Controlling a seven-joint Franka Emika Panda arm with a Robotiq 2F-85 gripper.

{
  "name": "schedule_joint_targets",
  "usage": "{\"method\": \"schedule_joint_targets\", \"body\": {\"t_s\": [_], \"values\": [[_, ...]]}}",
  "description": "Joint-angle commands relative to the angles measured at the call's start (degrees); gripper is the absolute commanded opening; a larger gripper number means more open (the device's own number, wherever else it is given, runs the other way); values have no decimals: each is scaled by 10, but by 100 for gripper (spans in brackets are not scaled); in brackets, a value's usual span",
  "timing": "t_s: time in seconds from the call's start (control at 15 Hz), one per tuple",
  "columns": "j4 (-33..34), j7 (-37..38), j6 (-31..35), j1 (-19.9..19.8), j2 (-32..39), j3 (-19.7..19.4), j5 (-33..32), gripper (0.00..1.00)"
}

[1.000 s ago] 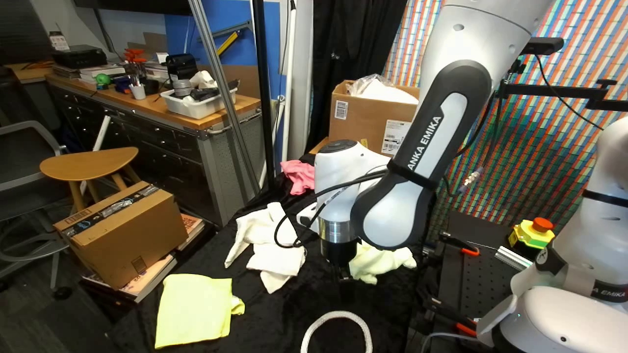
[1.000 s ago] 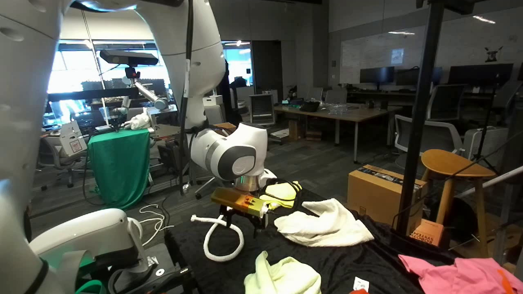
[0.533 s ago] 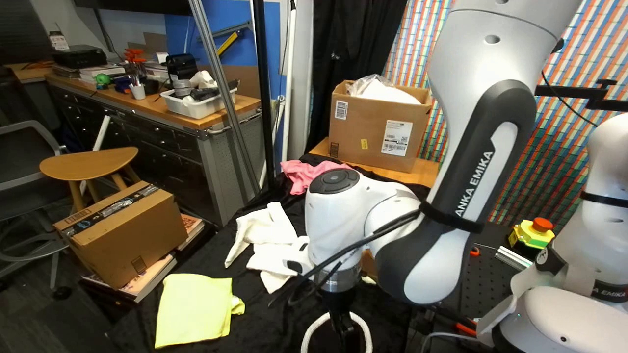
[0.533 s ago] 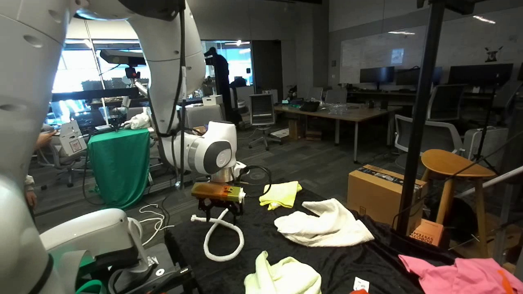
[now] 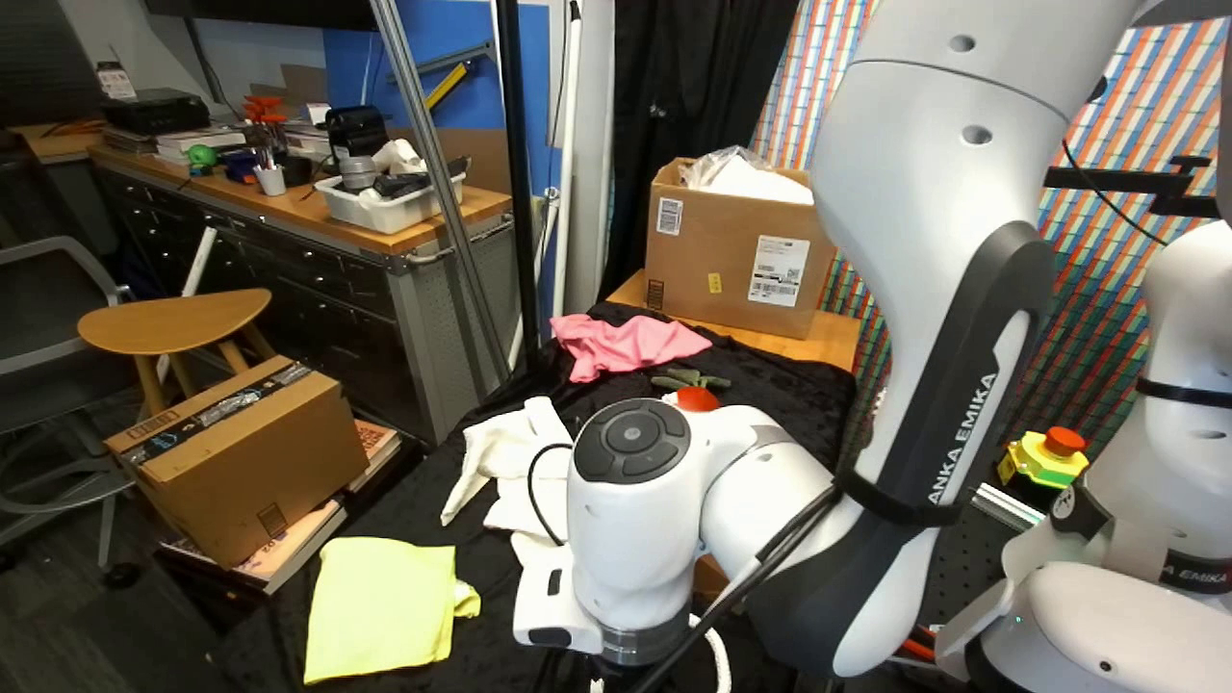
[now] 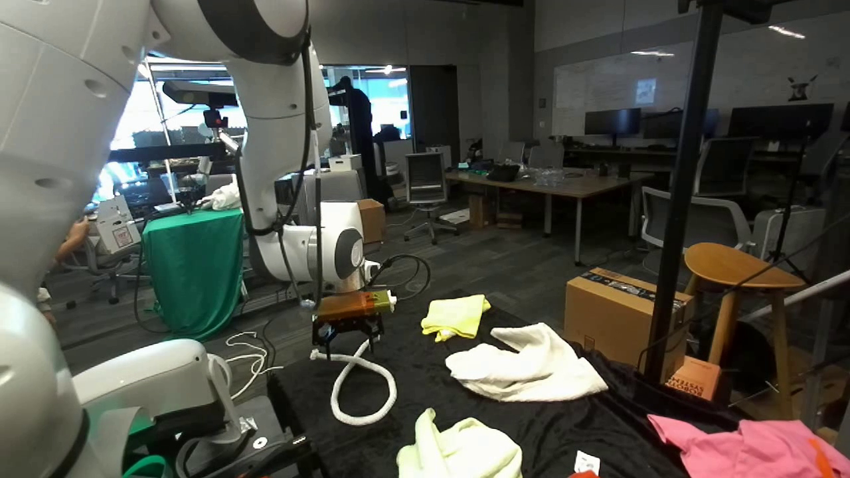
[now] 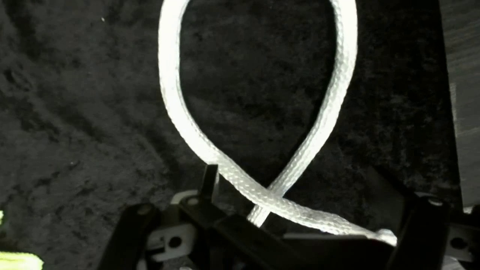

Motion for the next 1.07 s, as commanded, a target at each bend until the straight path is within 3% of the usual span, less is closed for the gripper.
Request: {"method": "schedule_joint_targets", "body": {"t_s": [0.0,0.6,1.0], "values": [[34,-80,-10,-13,34,4,-54,100],[28,-275,5,-37,59,0,-164,100],[33,-299,14,-15,59,4,-206,100]]}}
